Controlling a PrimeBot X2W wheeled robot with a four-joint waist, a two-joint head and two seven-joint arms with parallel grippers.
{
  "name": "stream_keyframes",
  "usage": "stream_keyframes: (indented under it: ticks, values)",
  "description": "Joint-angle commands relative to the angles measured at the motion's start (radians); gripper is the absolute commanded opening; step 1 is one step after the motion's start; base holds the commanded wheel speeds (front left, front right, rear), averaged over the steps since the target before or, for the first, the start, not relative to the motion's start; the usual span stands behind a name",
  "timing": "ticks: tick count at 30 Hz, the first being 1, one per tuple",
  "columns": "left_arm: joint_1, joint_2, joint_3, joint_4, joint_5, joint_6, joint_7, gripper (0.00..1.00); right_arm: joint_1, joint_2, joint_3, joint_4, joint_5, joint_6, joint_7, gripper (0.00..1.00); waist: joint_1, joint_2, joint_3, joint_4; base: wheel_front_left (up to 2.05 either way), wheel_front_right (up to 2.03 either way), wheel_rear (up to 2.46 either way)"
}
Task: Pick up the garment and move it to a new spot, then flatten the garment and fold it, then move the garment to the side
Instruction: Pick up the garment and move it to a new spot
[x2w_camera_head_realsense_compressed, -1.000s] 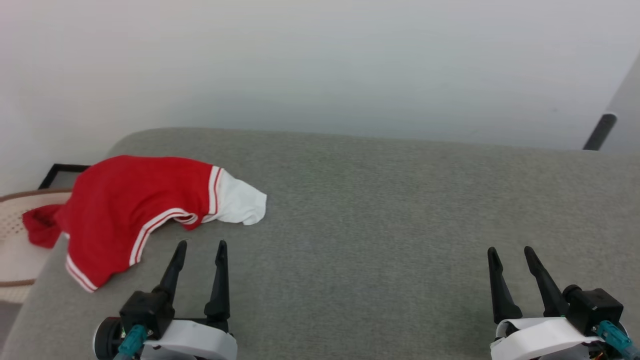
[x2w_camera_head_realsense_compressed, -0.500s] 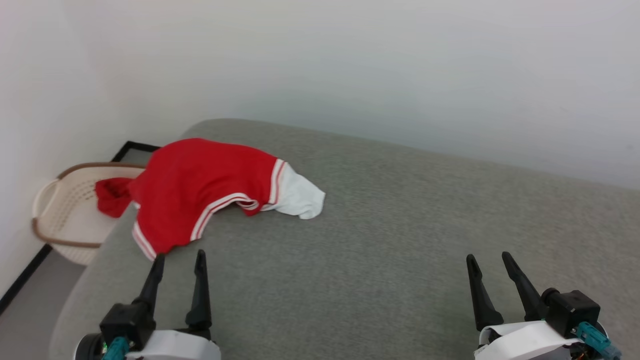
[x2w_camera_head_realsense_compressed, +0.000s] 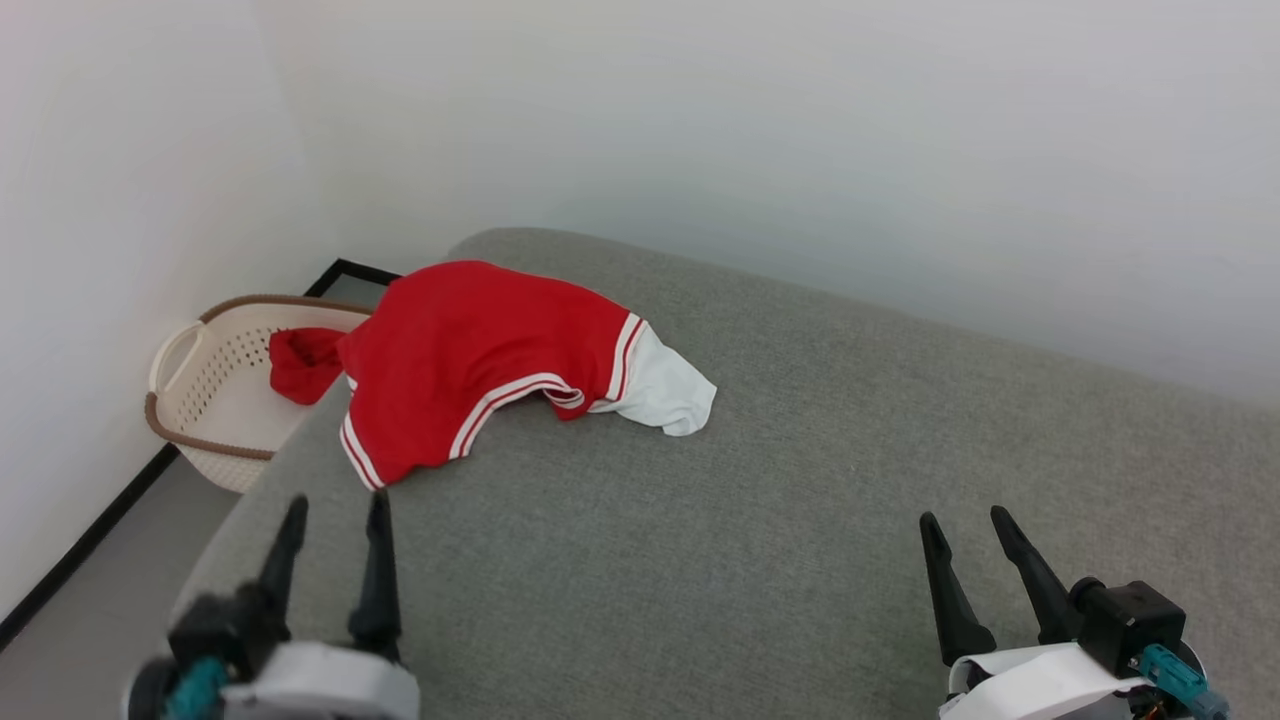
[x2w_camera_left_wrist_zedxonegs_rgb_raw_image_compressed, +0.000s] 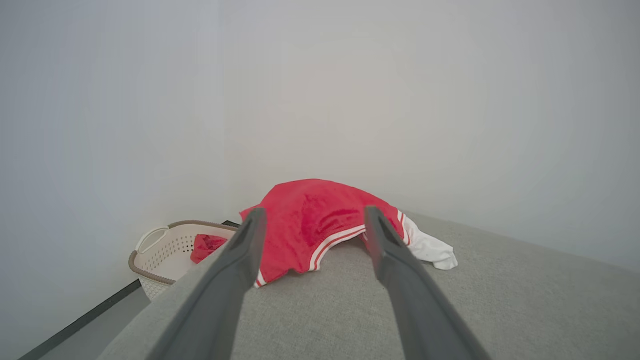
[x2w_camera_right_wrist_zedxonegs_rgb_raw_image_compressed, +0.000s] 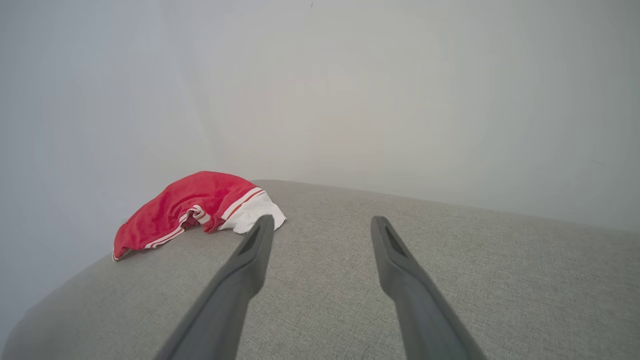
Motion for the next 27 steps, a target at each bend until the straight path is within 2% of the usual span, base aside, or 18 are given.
stream_keyframes:
  ticks: [1,7,9,18,27]
  values:
    - [-0.032,0.013,0.002,-0.001,-0.016,-0.006,0.013,1.00,0.001,0.002,0.002,-0.003,-0.003,0.001,0.002,1.00,0.0000,0.0000,0.020,-0.017,0.00,0.00,0.00]
    - [-0.171,0.087,0.026,-0.028,-0.093,-0.018,0.163,1.00,-0.039,-0.006,-0.001,-0.034,-0.029,0.001,0.021,1.00,0.0000,0.0000,0.119,-0.078,0.00,0.00,0.00]
    - [-0.234,0.130,0.032,-0.035,-0.109,-0.021,0.225,1.00,-0.053,-0.017,-0.001,-0.045,-0.033,0.001,0.024,1.00,0.0000,0.0000,0.157,-0.100,0.00,0.00,0.00]
    - [-0.552,0.283,0.058,0.037,-0.255,-0.026,0.553,1.00,-0.121,-0.055,-0.011,-0.105,-0.025,0.001,0.028,1.00,0.0000,0.0000,0.333,-0.187,0.00,0.00,0.00]
    - [-0.770,0.339,0.041,0.208,-0.328,0.006,0.839,1.00,-0.163,-0.071,-0.012,-0.164,-0.012,0.001,0.019,1.00,0.0000,0.0000,0.469,-0.247,0.00,0.00,0.00]
